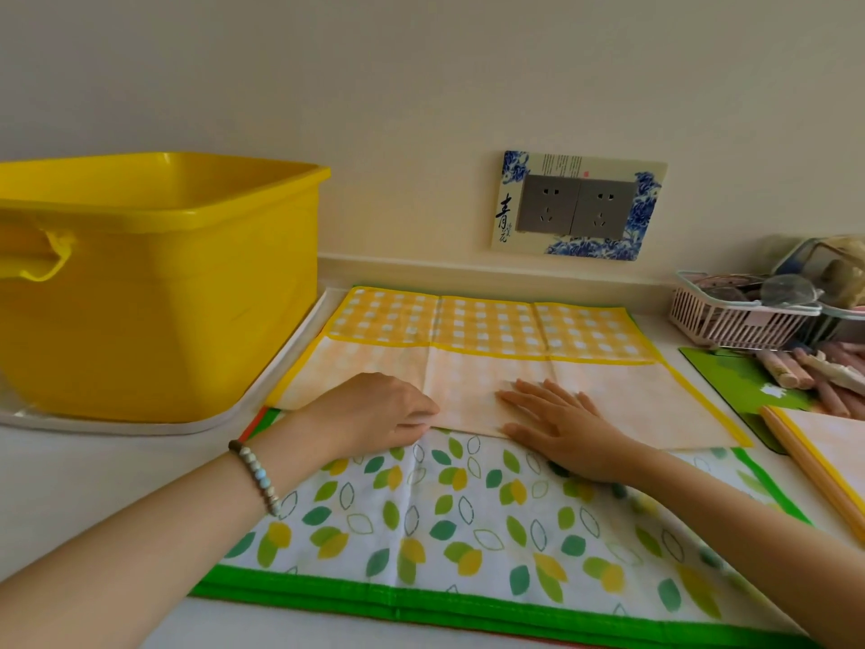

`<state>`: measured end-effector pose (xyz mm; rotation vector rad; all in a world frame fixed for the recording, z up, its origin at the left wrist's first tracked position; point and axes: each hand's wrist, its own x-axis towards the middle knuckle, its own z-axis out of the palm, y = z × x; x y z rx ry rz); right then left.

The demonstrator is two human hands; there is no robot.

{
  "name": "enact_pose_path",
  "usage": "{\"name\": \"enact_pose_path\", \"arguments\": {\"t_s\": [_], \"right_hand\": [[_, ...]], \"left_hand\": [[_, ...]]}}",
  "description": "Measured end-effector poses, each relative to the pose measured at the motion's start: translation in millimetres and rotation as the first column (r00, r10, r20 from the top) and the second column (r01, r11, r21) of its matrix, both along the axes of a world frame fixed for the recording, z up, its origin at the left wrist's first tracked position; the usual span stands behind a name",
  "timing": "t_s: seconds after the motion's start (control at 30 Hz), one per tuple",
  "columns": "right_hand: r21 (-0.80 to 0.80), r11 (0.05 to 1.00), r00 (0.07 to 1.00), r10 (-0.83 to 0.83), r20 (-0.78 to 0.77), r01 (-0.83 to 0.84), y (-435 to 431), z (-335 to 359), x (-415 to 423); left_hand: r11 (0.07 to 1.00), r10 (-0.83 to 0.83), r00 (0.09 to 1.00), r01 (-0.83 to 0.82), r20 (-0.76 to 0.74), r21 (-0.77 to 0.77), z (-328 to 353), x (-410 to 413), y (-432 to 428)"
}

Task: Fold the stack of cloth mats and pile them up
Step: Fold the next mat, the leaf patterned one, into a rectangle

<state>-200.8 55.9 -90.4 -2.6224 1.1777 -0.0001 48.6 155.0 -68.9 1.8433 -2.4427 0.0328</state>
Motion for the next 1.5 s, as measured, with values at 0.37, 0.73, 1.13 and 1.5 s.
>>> {"name": "enact_pose_path", "arguments": {"t_s": [0.37,0.73,1.13,1.5], "right_hand": [[-0.084,0.992,0.994,0.098,0.045,-0.094,6,16,-50],[0.136,0.991,0.990,-0.006,0.143,-0.014,10,58,-68],[0.351,0.931,0.965,0.010,0.263,-0.105,-5,121,-80],[-0.035,0.998,0.964,-0.033,0.265,0.044,-42,72,-49]], "left_hand": [[0.995,0.081,0.986,-0.090,-0.149,-0.052,3,3,-5],[0.977,0.127,0.866,-0.026,-0.483,0.211,35,9,1],[0.982,0.181,0.841,-0.122,-0.510,0.146,92,4,5],[0.984,-0.061,0.990,0.038,-0.130,-0.172,32,-50,2]]}}
